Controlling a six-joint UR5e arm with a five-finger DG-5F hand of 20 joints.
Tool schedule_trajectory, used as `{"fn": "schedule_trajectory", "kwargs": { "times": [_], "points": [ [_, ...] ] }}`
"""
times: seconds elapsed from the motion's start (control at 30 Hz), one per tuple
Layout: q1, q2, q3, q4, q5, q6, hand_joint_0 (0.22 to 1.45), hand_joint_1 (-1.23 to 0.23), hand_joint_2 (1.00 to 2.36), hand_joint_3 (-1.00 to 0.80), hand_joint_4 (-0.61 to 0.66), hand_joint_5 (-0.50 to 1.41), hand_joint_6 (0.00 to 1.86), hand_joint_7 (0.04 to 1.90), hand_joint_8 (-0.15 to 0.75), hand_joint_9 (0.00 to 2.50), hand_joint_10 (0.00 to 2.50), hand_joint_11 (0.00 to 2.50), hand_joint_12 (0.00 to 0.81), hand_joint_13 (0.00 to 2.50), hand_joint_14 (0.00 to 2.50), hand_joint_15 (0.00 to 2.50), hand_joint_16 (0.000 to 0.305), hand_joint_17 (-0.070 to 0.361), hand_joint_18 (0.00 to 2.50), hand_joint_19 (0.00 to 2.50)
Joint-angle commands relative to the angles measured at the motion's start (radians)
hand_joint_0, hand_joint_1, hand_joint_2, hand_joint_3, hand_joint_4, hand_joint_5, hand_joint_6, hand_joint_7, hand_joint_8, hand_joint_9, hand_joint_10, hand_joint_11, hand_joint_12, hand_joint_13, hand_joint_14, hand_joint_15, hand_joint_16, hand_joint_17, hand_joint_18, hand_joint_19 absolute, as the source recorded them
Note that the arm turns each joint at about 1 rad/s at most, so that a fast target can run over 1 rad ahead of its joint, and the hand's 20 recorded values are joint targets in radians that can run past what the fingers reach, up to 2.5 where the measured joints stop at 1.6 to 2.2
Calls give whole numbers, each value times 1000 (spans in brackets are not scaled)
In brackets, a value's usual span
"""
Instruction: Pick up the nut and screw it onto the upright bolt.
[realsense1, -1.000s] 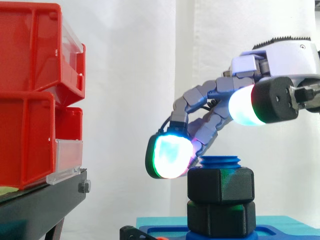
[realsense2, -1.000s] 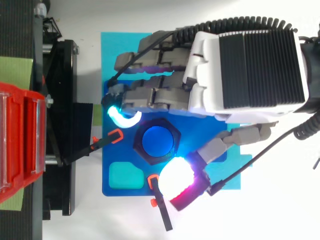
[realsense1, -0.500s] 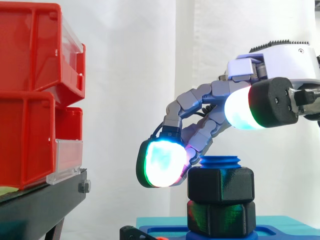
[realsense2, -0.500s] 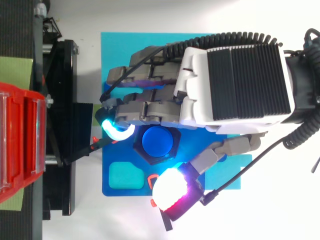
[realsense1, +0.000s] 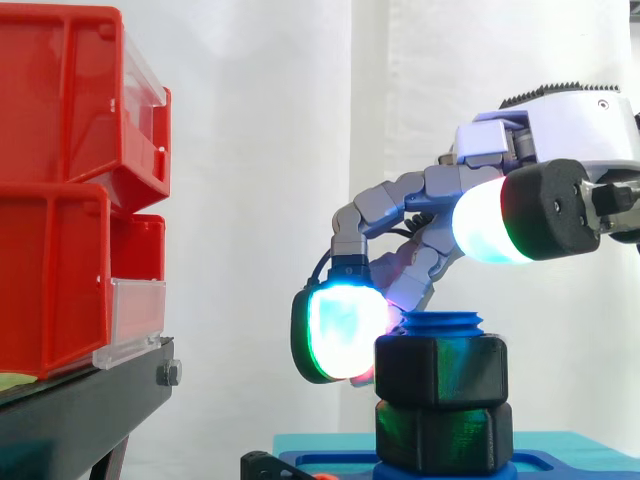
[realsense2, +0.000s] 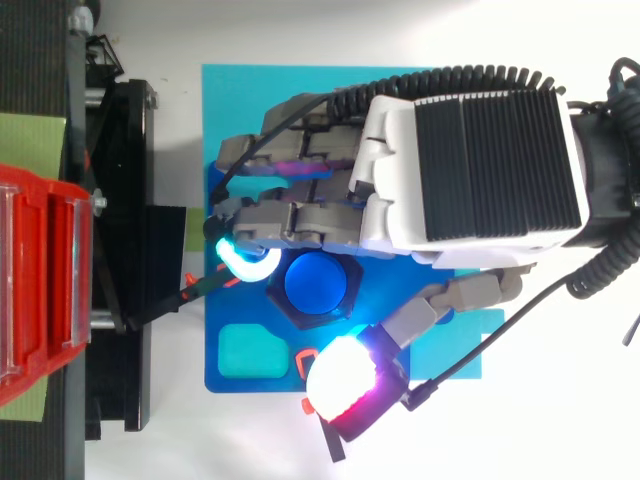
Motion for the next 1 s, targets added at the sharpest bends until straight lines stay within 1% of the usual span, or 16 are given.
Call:
{"fn": "schedule_trajectory", "kwargs": {
  "times": [0.0, 0.1, 0.2, 0.4, 0.57, 0.97],
  "points": [
    [-1, 1, 0, -1, -1, 0, 441, -283, 1000, -500, 166, -6, 504, 1221, 327, 940, 0, 46, 409, 542, 3, 74, 59, 133, 458, 359],
    [-1, 1, 0, -1, 1, 0, 450, -285, 1000, -500, 134, 19, 503, 1305, 324, 1015, 3, 62, 402, 579, 2, 76, 57, 129, 495, 354],
    [-1, 1, 2, -1, -1, 0, 453, -287, 1000, -500, 123, 34, 502, 1348, 317, 1098, 2, 75, 399, 627, 3, 82, 56, 127, 544, 358],
    [-11, 1, 3, 1, -2, -2, 461, -290, 1000, -500, 96, 66, 501, 1421, 299, 1276, 5, 92, 383, 725, 2, 81, 54, 121, 638, 358],
    [-12, 1, 5, -1, -2, -2, 467, -297, 1000, -500, 85, 78, 500, 1427, 283, 1355, 4, 95, 375, 775, 3, 88, 52, 118, 692, 364],
    [-24, 1, 11, -4, -2, -3, 470, -311, 1000, -500, 88, 98, 501, 1429, 240, 1535, 4, 112, 347, 887, 3, 87, 49, 111, 820, 386]
  ]
}}
